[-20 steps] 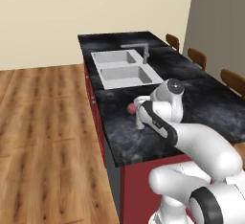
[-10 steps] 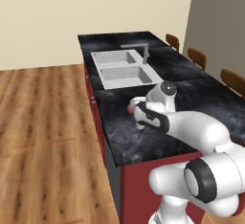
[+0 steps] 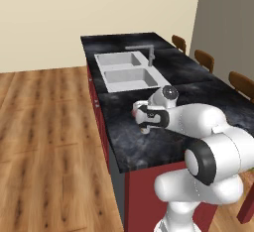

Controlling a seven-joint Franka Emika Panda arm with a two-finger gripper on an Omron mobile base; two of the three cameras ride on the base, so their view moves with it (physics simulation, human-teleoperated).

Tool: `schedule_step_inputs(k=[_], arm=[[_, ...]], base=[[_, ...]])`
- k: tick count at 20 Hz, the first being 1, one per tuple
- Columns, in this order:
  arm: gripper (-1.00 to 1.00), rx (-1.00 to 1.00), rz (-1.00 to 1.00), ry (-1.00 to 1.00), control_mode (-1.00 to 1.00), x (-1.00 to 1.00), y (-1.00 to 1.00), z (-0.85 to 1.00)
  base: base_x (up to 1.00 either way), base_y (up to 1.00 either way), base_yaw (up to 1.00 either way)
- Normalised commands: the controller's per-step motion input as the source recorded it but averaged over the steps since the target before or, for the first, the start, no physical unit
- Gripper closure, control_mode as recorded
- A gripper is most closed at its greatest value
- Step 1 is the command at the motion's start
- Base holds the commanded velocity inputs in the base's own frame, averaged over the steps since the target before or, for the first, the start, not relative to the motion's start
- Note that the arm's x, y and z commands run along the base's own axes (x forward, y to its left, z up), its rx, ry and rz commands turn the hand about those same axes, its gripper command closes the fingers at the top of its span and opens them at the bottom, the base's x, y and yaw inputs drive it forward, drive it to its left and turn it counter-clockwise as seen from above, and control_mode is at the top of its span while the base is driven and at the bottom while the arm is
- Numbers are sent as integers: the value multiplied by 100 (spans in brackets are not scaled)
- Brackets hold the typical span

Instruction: Place the liquor on the top shelf of the fridge to keep it out of children's reach, and place the onion and lime on lower shelves for easy access.

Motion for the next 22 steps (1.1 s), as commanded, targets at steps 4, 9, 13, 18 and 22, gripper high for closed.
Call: schedule_step_inputs(k=[4,9,13,18,22], arm=[[-100,0,0,0,-100,28,0,-17],[-100,0,0,0,-100,27,0,-16],[100,0,0,0,-100,26,0,-16],[100,0,0,0,-100,26,0,-20],[100,0,0,0,-100,26,0,-22]], base=[[0,0,0],[0,0,0],[0,0,0],[0,0,0],[0,0,0]])
